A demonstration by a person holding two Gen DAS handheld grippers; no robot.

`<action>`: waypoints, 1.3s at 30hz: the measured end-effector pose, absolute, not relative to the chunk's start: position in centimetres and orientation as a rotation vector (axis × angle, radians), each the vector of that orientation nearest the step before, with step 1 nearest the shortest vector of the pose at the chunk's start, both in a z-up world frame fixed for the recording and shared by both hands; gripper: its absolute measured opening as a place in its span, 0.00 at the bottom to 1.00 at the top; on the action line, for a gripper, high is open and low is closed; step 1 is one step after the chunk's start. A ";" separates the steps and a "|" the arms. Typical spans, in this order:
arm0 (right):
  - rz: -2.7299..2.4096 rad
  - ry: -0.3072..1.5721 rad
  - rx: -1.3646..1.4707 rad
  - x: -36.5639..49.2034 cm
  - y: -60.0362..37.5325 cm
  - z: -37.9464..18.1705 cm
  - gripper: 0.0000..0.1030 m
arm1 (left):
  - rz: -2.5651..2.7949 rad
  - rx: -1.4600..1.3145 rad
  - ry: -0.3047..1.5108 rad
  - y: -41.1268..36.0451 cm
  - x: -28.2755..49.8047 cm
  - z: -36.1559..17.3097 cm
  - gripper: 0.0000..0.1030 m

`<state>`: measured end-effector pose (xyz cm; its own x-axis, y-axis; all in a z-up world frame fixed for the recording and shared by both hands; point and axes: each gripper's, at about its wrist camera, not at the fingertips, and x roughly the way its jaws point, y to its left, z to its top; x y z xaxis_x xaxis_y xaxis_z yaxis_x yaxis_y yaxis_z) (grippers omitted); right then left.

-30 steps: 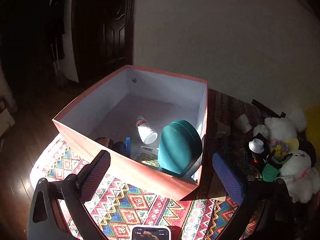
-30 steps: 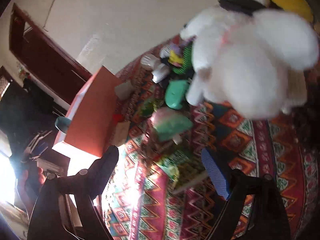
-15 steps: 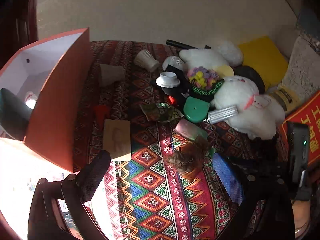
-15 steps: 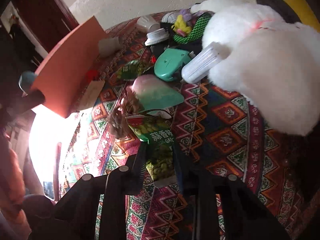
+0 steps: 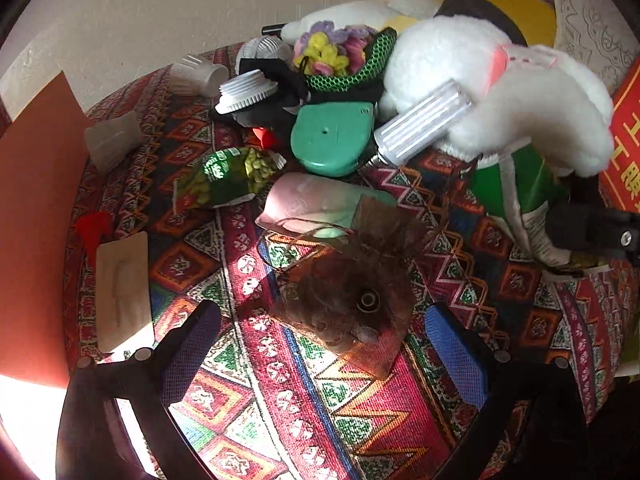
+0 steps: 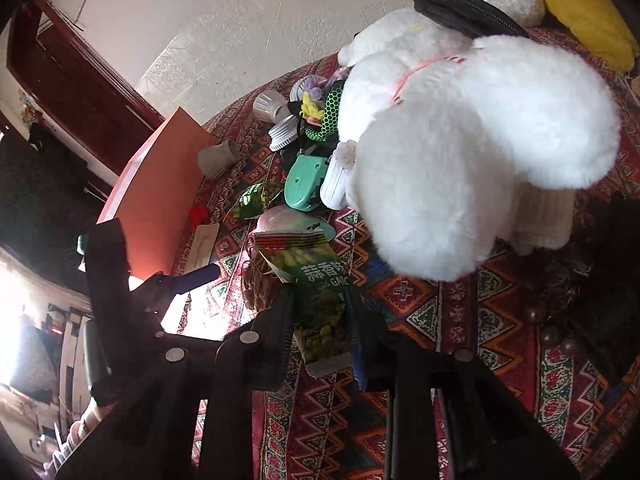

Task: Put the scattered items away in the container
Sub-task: 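Grasp the brown mesh pouch with the left gripper while the right grasps the green snack bag, then drop the brown pouch into the box with the left gripper while the right drops the snack bag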

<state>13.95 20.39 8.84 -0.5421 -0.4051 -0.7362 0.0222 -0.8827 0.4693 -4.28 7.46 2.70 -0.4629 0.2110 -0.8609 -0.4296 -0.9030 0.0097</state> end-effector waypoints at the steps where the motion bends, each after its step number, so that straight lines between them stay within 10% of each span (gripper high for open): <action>1: -2.485 -0.607 1.344 14.1 20.4 8.9 0.22 | 2.379 -1.346 0.327 7.7 -4.1 2.5 0.87; 3: -2.484 -0.610 1.345 14.2 20.4 8.9 0.22 | 2.362 -1.344 0.308 8.1 -4.1 2.6 0.28; 8: -2.466 -0.613 1.347 14.4 20.1 8.6 0.22 | 2.431 -1.319 0.275 8.0 -3.5 4.5 0.13; 25: -2.421 -0.525 1.436 13.8 17.1 6.0 0.22 | 2.921 -0.756 -0.410 -17.5 -1.6 23.1 0.15; 26: -2.421 -0.514 1.440 13.9 16.8 5.8 0.22 | 2.974 -0.752 -0.450 -19.9 -2.3 22.3 0.19; 29: -2.440 -0.471 1.421 14.0 15.5 6.0 0.22 | 3.091 -1.004 -0.582 -26.2 -4.7 17.6 0.72; 33: -2.449 -0.392 1.290 14.3 11.6 9.1 0.22 | 2.963 -1.131 -0.883 -31.8 -4.3 14.5 0.74; 39: -2.401 -0.304 0.985 12.7 2.3 17.7 0.22 | 3.111 -1.069 -0.822 -34.2 -0.7 15.7 0.81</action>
<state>12.70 2.29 17.67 -0.5990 -0.5450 -0.5866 0.3814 -0.8384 0.3894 -0.74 -34.25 15.66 -0.7733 -0.0756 -0.6295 0.3765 -0.8536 -0.3600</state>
